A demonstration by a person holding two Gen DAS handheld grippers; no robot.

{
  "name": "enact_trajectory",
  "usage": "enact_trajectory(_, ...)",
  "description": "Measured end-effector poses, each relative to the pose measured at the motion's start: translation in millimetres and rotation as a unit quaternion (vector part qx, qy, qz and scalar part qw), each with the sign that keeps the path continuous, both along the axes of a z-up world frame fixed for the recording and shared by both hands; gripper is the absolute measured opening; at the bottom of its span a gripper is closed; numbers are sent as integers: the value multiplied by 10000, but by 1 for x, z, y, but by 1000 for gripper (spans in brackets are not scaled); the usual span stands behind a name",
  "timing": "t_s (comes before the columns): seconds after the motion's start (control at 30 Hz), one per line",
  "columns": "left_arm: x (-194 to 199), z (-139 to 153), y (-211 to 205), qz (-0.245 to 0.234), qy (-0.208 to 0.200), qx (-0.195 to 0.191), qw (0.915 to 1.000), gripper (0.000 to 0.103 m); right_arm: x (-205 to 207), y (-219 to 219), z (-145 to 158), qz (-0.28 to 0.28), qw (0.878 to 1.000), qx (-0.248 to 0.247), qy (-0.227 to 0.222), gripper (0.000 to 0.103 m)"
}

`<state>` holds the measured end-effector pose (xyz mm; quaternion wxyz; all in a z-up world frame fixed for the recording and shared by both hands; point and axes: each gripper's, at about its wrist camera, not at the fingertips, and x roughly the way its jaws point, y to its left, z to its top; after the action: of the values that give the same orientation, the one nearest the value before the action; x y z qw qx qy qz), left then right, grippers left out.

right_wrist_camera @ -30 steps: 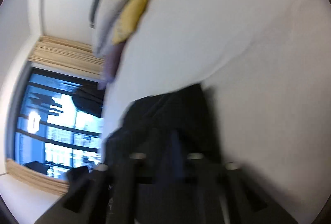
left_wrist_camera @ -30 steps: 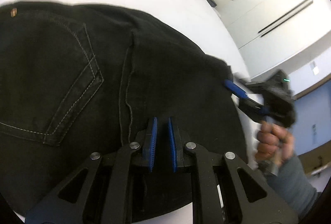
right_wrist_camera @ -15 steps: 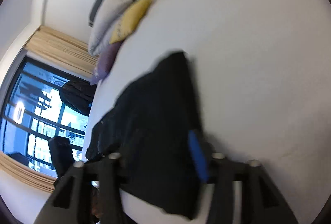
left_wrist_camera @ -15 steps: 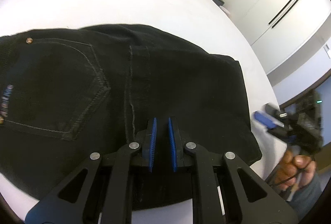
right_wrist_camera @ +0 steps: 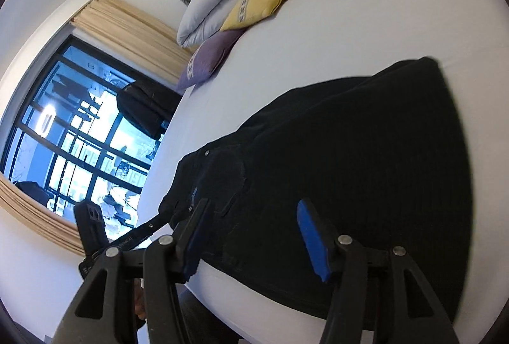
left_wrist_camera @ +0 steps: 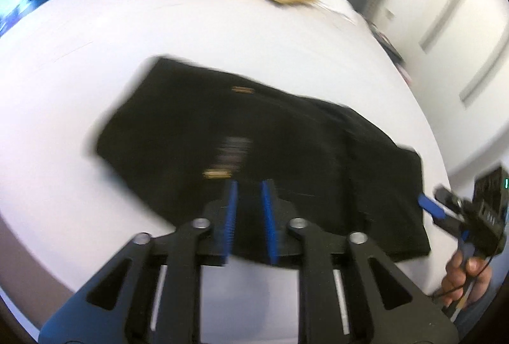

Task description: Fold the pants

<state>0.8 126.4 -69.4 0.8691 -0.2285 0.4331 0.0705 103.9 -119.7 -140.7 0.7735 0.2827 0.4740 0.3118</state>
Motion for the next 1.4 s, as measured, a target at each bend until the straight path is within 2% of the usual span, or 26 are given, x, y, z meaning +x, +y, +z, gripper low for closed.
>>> enact_trajectory(0.03,-10,-4,21,217,-24,-188,9996,47,-4,0,0,25,10000,13,2,58)
enact_trajectory(0.07,-20,-7,40,405,-48,-367,9985,75,-3,3,0,42,10000,24,6,58)
enact_trajectory(0.1,-33,-12,63,685,-115,-569,9960,80,-2,5,-2,58,10000,46,22,58)
enact_trajectory(0.17,-46,-20,88,877,-207,-935,9915,80,-2,4,-5,62,10000,57,53,58)
enact_trajectory(0.23,-56,-32,111,1012,-337,-1519,9826,80,-5,-2,-9,23,9999,76,116,58)
enact_trajectory(0.3,-55,-41,117,986,-522,-2033,9727,80,-3,-5,-13,-49,9997,151,174,58)
enact_trajectory(0.4,-41,-56,111,809,-684,-2566,9607,80,-4,-14,-20,-177,9992,223,274,58)
enact_trajectory(0.47,-34,-67,113,961,-568,-2670,9572,80,-4,-17,-22,-229,9991,179,313,58)
enact_trajectory(0.73,-42,-87,148,1374,-971,-3331,9278,78,-3,-23,-28,-334,9983,286,382,58)
enact_trajectory(0.8,-40,-94,149,1432,-1008,-3440,9225,66,-4,-19,-30,-302,9984,269,393,58)
enact_trajectory(0.83,-38,-95,153,1442,-1009,-3505,9199,63,-4,-18,-31,-283,9985,261,388,58)
enact_trajectory(0.9,-33,-94,153,1445,-1048,-3627,9146,45,-5,-16,-31,-256,9987,242,373,58)
enact_trajectory(0.97,-29,-97,153,1453,-1066,-3739,9098,32,-5,-16,-30,-247,9987,233,371,58)
enact_trajectory(1.03,-28,-104,155,1515,-1091,-3884,9024,30,-5,-18,-30,-260,9987,231,373,58)
enact_trajectory(1.1,-29,-109,158,1550,-1097,-3936,8995,20,-5,-18,-30,-268,9987,225,373,58)
enact_trajectory(1.17,-30,-112,159,1568,-1133,-3969,8972,18,-5,-18,-29,-270,9987,221,373,58)
enact_trajectory(1.27,-28,-114,156,1603,-1188,-3898,8990,13,-5,-18,-29,-267,9988,206,354,58)
enact_trajectory(1.3,-27,-112,154,1608,-1212,-3804,9027,12,-5,-19,-28,-272,9988,213,354,58)
enact_trajectory(1.33,-26,-105,150,1592,-1251,-3587,9113,11,-5,-19,-27,-276,9988,219,351,58)
enact_trajectory(1.4,-25,-91,143,1532,-1306,-3270,9233,10,-5,-21,-28,-294,9987,213,348,58)
